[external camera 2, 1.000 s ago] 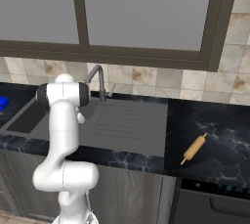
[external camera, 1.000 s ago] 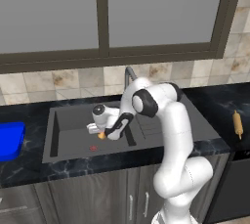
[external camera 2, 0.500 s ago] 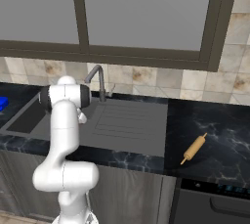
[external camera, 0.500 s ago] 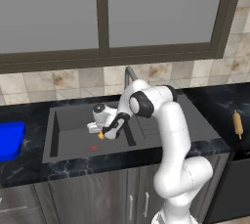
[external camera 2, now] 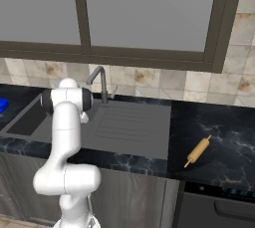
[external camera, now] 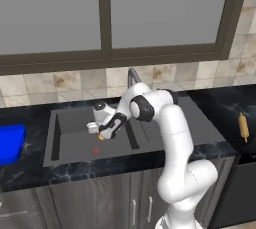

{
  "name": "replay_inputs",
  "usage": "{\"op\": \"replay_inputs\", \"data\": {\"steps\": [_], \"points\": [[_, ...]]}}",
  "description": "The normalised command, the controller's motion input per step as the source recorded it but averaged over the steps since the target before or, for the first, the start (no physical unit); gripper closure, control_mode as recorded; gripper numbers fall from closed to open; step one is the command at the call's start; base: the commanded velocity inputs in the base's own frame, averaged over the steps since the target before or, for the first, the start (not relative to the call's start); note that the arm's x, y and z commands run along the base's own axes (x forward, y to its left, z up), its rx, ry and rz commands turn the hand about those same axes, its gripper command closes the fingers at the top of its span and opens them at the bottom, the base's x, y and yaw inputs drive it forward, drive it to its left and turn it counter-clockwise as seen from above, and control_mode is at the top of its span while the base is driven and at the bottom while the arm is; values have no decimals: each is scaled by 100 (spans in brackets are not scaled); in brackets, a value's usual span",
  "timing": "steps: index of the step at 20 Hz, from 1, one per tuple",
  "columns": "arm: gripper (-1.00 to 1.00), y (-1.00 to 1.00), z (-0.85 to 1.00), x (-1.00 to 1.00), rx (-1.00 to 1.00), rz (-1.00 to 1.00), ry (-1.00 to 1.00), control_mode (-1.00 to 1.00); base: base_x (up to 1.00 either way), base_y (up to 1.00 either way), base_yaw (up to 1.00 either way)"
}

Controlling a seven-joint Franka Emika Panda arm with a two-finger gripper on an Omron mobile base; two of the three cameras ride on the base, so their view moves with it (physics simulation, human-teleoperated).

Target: Pick up all produce items and place them in the sink. Turn on the sink faucet to wash them. Then turn the sink off and put them in the tray.

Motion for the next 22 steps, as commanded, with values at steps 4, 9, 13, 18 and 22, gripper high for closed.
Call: {"op": "replay_inputs", "data": {"steps": [4, 9, 13, 18, 22], "points": [[-100, 1, -22, -1, 1, -1, 2, -100, 0, 0, 0], [-100, 1, -18, -17, 2, -8, 0, -100, 0, 0, 0], [-100, 8, -10, 0, 0, -9, 0, -100, 0, 0, 0], [-100, 10, -13, 0, 0, -8, 0, -100, 0, 0, 0], [-100, 11, -16, 0, 0, -7, 0, -100, 0, 0, 0]]}}
